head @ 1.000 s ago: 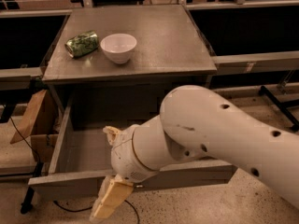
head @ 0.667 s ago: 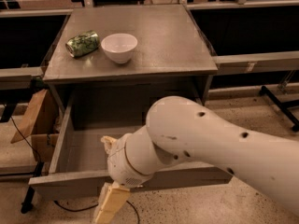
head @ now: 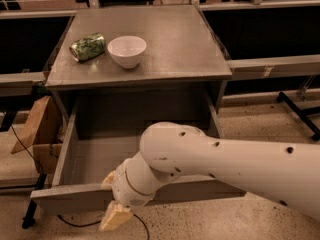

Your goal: Close top drawer

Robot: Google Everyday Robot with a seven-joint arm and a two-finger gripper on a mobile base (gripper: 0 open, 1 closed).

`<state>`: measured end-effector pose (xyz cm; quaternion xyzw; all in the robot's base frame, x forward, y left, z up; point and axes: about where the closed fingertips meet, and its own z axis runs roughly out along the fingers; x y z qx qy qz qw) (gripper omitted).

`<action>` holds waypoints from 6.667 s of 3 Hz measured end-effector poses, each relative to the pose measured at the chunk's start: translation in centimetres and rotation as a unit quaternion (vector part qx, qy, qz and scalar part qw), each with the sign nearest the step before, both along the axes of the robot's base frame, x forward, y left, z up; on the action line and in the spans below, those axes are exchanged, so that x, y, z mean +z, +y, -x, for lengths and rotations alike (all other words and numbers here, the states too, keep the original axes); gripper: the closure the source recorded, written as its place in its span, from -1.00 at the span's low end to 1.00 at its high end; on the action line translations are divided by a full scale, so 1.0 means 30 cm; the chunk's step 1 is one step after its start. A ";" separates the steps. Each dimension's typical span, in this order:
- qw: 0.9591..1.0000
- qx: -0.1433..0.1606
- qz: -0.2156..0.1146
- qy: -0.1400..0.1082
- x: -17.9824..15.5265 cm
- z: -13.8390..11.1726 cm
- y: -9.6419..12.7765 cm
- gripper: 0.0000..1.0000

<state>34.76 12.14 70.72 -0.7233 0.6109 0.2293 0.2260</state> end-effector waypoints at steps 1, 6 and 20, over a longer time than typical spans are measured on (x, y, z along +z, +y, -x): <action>1.000 -0.010 -0.003 -0.010 -0.043 -0.007 -0.059 0.41; 0.999 -0.024 0.017 -0.035 -0.146 -0.152 -0.014 1.00; 0.998 -0.030 -0.012 -0.061 -0.235 -0.665 0.473 -0.62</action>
Offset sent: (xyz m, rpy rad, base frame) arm 0.0054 -0.0428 -0.0190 0.0328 -0.0474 -0.0669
